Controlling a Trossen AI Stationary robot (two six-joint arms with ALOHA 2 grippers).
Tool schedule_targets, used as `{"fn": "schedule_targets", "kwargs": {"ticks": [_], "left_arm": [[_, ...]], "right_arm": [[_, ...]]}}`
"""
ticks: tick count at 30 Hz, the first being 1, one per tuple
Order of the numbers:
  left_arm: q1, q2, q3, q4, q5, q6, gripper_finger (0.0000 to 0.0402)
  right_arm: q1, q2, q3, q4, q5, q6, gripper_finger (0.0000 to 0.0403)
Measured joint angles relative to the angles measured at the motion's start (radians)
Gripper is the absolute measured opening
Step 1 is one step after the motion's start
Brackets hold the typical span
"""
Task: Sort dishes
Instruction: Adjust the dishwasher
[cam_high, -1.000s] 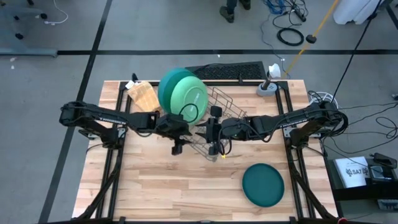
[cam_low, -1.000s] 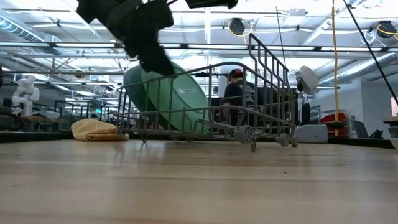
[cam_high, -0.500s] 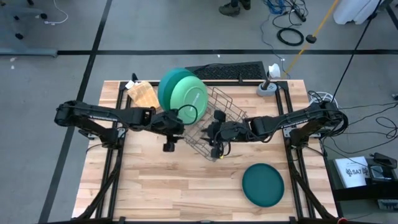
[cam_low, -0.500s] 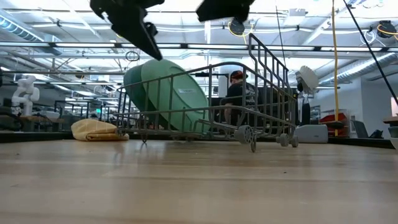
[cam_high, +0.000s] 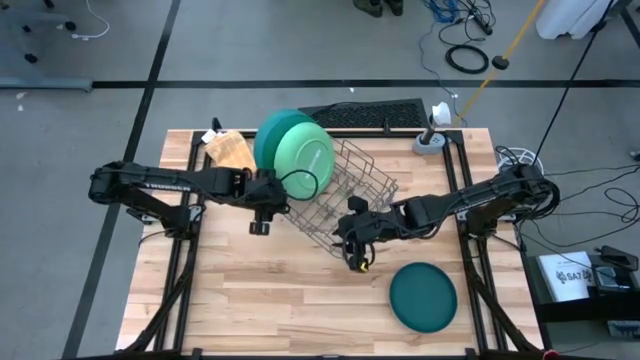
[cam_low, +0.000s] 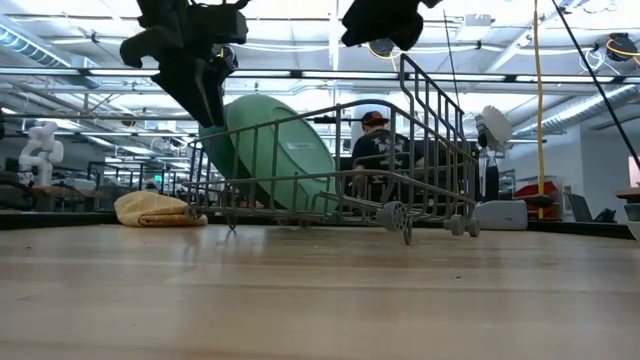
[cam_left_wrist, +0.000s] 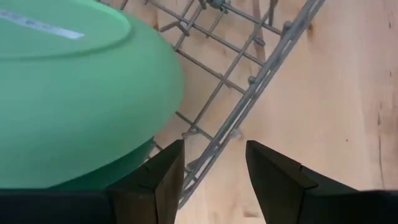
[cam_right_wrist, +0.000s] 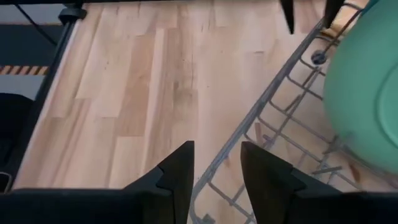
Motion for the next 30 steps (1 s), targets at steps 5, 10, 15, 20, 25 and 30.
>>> {"fn": "schedule_targets", "kwargs": {"ticks": [5,10,15,20,25,30], "left_arm": [[0.004,0.022,-0.013,0.015,0.035,0.084,0.0182],[0.004,0.065,-0.030,0.032,0.046,0.114,0.0182],[0.004,0.101,-0.030,0.042,0.050,0.111,0.0182],[0.004,0.141,-0.031,0.031,0.123,0.079,0.0182],[0.004,0.160,-0.032,0.040,0.157,0.075,0.0182],[0.004,0.161,-0.033,0.088,0.209,0.051,0.0182]], "right_arm": [[0.033,0.006,0.051,-0.121,0.016,-0.042,0.0126],[0.049,0.004,0.178,-0.301,0.081,-0.056,0.0126],[0.051,0.004,0.260,-0.488,0.113,-0.049,0.0126],[0.046,0.004,0.276,-0.674,0.126,-0.054,0.0126],[0.027,0.004,0.276,-0.812,0.177,-0.066,0.0126],[0.001,0.004,0.276,-0.850,0.241,-0.115,0.0126]]}}
